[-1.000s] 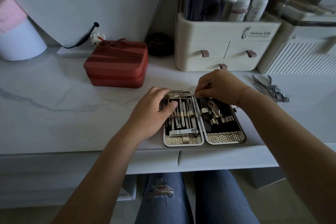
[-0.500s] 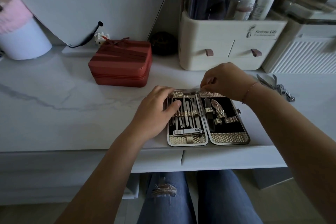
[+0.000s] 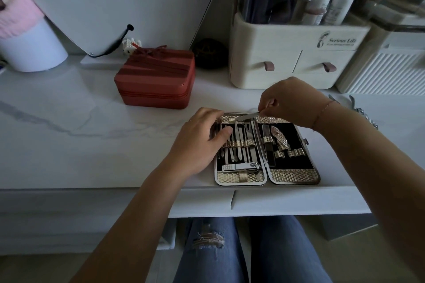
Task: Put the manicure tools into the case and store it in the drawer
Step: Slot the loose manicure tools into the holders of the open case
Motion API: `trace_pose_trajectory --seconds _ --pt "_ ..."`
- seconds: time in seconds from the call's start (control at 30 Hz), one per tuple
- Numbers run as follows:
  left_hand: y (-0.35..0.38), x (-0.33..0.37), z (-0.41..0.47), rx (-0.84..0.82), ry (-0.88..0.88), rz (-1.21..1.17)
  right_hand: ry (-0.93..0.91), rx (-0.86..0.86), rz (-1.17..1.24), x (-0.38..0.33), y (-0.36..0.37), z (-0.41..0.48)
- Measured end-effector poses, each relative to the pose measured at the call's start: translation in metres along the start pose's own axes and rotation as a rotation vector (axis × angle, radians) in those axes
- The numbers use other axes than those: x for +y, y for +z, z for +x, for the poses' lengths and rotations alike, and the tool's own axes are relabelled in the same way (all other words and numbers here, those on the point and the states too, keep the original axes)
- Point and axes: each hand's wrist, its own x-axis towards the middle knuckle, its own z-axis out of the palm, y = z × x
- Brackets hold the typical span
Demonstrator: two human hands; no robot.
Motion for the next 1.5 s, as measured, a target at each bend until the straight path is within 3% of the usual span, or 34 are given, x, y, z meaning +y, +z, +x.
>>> trace_pose_trajectory --seconds 0.33,0.6,1.07,1.5 --pt "0.000 0.000 0.000 0.006 0.000 0.000 -0.012 0.051 0.020 -0.002 0.014 0.003" --pt "0.000 0.001 -0.001 0.004 0.002 0.013 -0.035 -0.029 0.100 -0.008 0.005 0.000" --pt "0.001 0.002 0.000 0.008 0.018 0.075 0.025 -0.110 0.042 -0.022 0.001 0.002" --pt "0.001 0.001 0.001 0.013 0.005 0.092 0.014 -0.086 0.082 -0.020 0.004 -0.003"
